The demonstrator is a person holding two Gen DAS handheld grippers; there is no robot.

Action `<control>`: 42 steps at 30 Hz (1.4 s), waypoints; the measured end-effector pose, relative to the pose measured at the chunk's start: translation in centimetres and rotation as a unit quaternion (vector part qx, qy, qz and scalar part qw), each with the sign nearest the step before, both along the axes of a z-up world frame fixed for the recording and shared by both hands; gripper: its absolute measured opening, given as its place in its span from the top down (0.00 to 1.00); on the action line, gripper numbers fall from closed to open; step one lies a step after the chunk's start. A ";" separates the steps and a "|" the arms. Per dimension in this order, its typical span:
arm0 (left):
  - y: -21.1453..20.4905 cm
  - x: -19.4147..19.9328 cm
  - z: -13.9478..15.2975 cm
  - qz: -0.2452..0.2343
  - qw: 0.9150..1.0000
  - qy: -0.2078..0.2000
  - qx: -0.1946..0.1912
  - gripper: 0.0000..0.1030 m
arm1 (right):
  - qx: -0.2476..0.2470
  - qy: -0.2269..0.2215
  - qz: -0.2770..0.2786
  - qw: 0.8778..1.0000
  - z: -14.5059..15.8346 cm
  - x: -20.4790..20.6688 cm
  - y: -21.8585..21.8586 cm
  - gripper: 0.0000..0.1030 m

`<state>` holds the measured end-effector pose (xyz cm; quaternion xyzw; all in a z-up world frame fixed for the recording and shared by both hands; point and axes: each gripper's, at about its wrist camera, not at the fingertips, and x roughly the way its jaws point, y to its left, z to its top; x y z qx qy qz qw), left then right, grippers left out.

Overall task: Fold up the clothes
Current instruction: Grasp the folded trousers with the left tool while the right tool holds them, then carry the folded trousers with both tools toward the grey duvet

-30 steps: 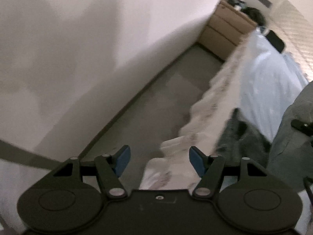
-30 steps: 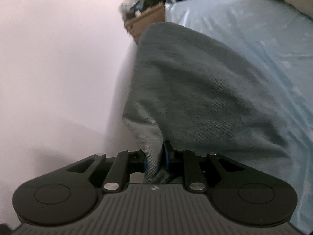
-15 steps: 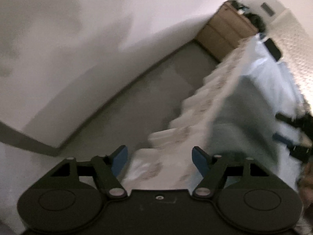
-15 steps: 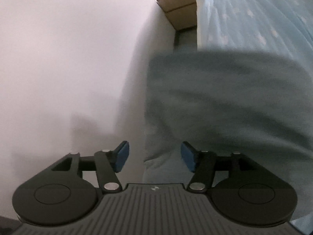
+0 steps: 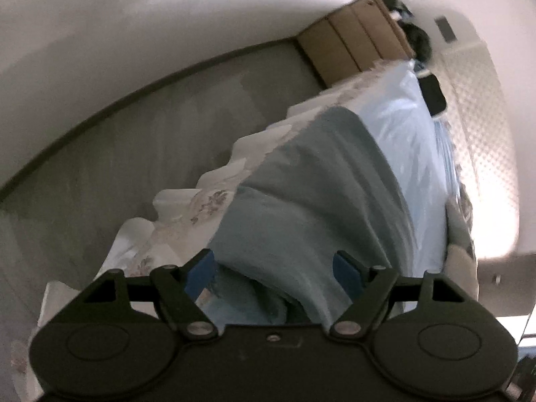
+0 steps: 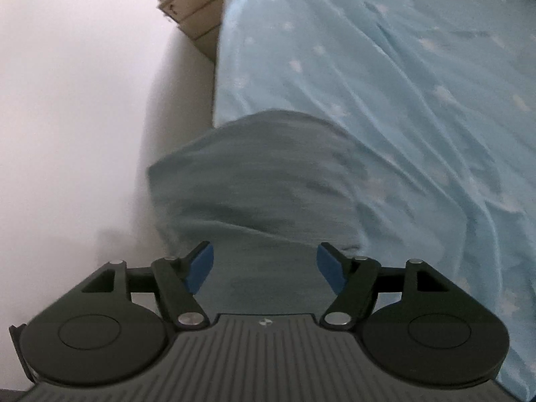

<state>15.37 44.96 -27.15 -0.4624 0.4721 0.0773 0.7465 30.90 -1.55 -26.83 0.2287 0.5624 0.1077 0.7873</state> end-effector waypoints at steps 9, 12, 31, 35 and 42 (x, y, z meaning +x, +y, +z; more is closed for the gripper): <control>1.3 5.6 -3.5 -0.046 0.999 0.005 0.029 0.26 | 0.003 0.019 0.026 0.999 -4.6 2.8 1.0 0.20; 0.8 7.6 -4.7 -0.082 0.996 0.003 0.028 0.26 | -0.004 0.007 0.046 0.999 -5.7 3.7 0.8 0.13; -2.8 11.7 -9.0 -0.166 0.985 0.020 0.047 0.47 | 0.014 0.009 0.020 1.000 -8.9 6.0 4.3 0.09; -3.1 11.3 -8.0 -0.164 0.985 0.019 0.058 0.66 | -0.008 0.005 0.012 1.000 -7.8 5.5 5.0 0.23; -3.2 9.9 -5.0 -0.165 0.984 -0.003 0.062 0.78 | -0.016 -0.024 0.022 0.999 -3.6 3.8 5.7 0.47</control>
